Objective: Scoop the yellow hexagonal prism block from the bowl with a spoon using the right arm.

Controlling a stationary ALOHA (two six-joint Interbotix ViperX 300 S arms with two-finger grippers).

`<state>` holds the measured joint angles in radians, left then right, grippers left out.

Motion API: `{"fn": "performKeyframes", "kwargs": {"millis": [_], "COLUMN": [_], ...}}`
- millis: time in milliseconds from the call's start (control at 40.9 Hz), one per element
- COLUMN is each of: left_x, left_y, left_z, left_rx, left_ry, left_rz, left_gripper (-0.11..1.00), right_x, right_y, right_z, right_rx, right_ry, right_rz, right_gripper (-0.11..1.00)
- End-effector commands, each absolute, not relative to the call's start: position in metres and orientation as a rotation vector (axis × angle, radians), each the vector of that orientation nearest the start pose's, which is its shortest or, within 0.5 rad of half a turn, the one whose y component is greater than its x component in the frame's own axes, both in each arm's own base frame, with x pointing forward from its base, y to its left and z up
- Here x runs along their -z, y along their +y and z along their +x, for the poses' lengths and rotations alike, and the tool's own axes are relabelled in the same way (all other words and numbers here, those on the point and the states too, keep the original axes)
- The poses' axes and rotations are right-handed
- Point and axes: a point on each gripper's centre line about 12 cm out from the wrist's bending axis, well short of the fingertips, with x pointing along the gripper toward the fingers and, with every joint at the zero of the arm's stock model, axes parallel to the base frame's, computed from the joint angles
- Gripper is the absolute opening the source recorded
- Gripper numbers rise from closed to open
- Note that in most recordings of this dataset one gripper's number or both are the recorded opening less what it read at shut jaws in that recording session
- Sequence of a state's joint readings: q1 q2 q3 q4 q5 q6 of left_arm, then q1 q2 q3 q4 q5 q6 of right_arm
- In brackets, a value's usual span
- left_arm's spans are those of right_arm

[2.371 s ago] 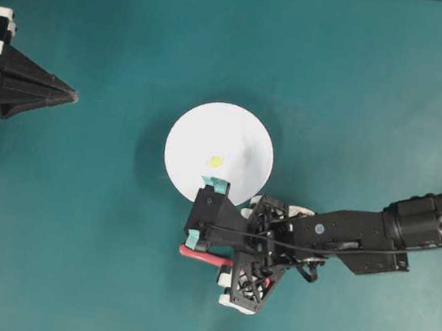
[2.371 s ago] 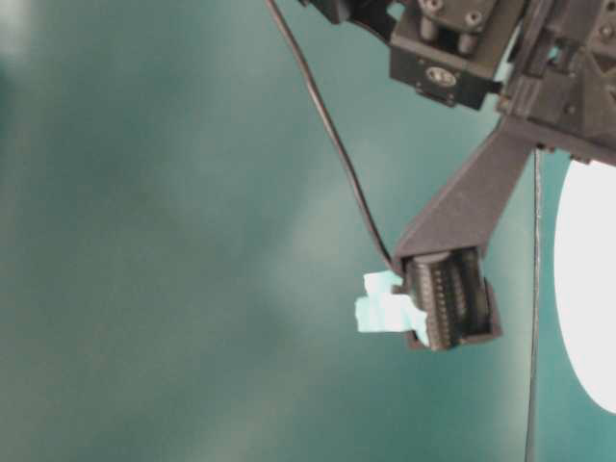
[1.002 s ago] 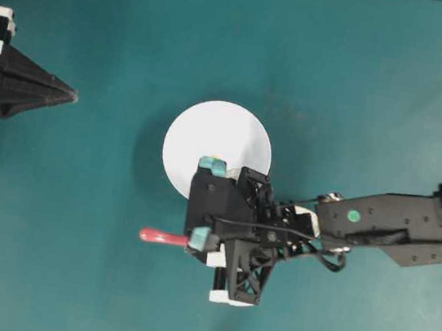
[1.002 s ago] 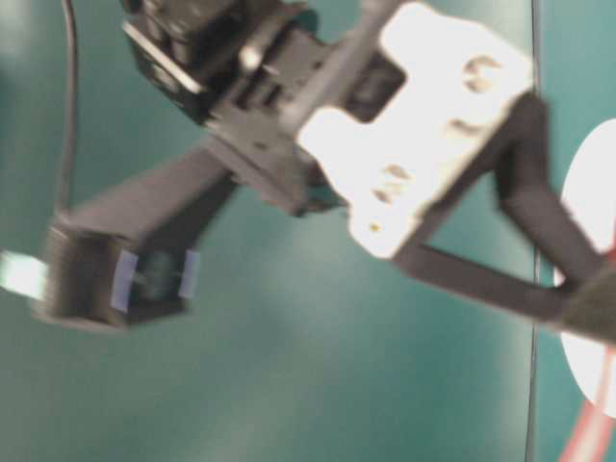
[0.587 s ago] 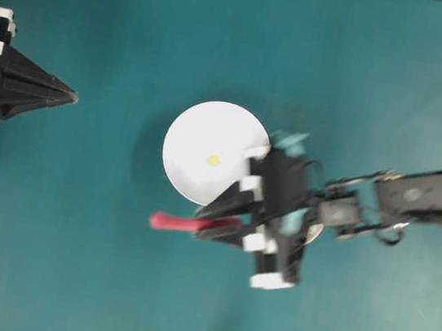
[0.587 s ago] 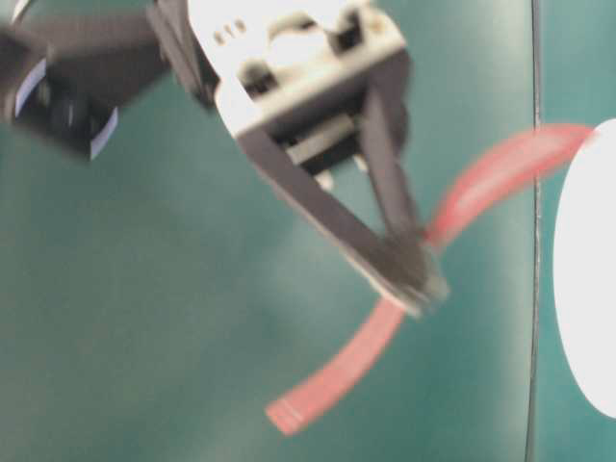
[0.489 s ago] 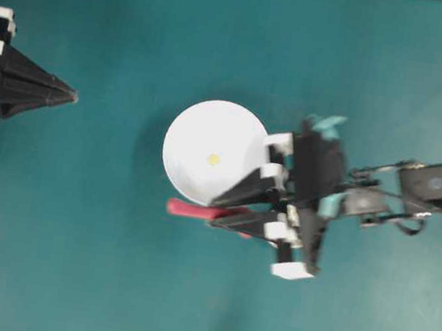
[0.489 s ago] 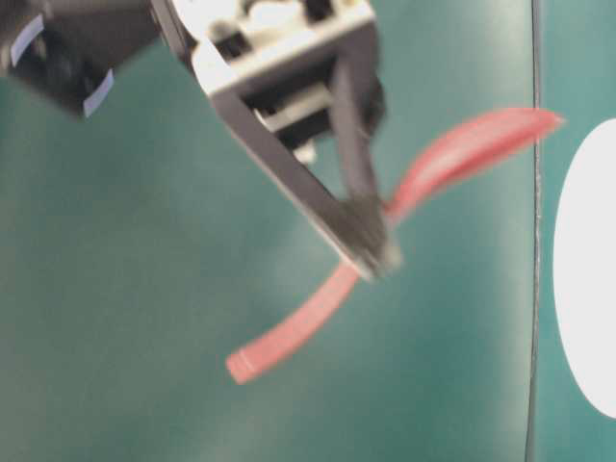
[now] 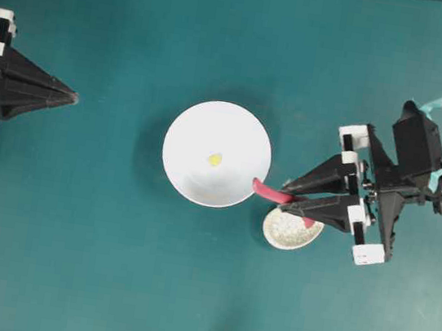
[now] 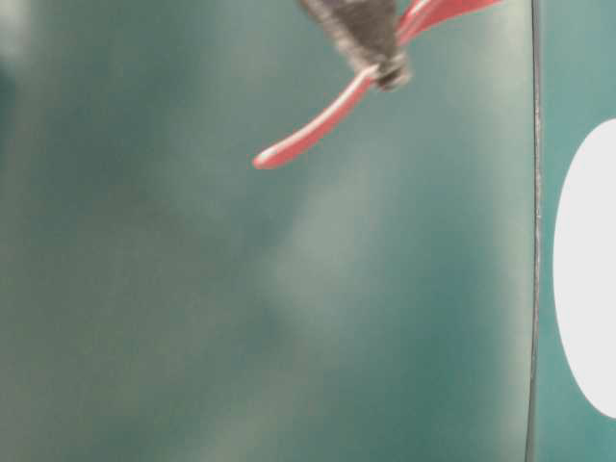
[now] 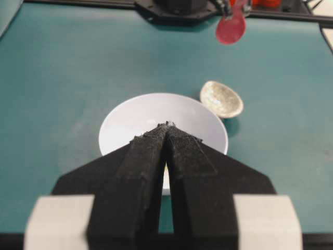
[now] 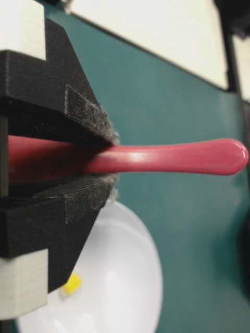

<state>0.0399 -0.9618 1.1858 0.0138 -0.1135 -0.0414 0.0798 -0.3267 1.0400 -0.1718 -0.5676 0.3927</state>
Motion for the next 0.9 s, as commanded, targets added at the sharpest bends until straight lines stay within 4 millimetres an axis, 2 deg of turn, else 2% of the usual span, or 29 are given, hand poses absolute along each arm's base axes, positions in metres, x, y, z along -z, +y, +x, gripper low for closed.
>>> {"fn": "performKeyframes", "kwargs": {"millis": [0, 220, 440, 880], "left_x": [-0.270, -0.268, -0.268, -0.267], "left_y": [0.008, 0.008, 0.008, 0.008], "left_z": [0.200, 0.200, 0.199, 0.199], "left_rx": [-0.043, -0.043, -0.043, -0.042], "left_ry": [0.105, 0.110, 0.111, 0.113], "left_rz": [-0.032, -0.029, -0.029, -0.027], "left_gripper": [-0.01, -0.01, -0.01, -0.01], "right_x": [-0.216, -0.188, -0.166, -0.148], "right_y": [0.034, 0.028, 0.024, 0.026], "right_z": [0.300, 0.294, 0.299, 0.298], "right_rx": [-0.150, -0.105, -0.066, -0.078], "right_ry": [0.131, 0.126, 0.125, 0.016], "right_rz": [0.265, 0.294, 0.285, 0.290], "right_gripper": [0.24, 0.24, 0.24, 0.24]}}
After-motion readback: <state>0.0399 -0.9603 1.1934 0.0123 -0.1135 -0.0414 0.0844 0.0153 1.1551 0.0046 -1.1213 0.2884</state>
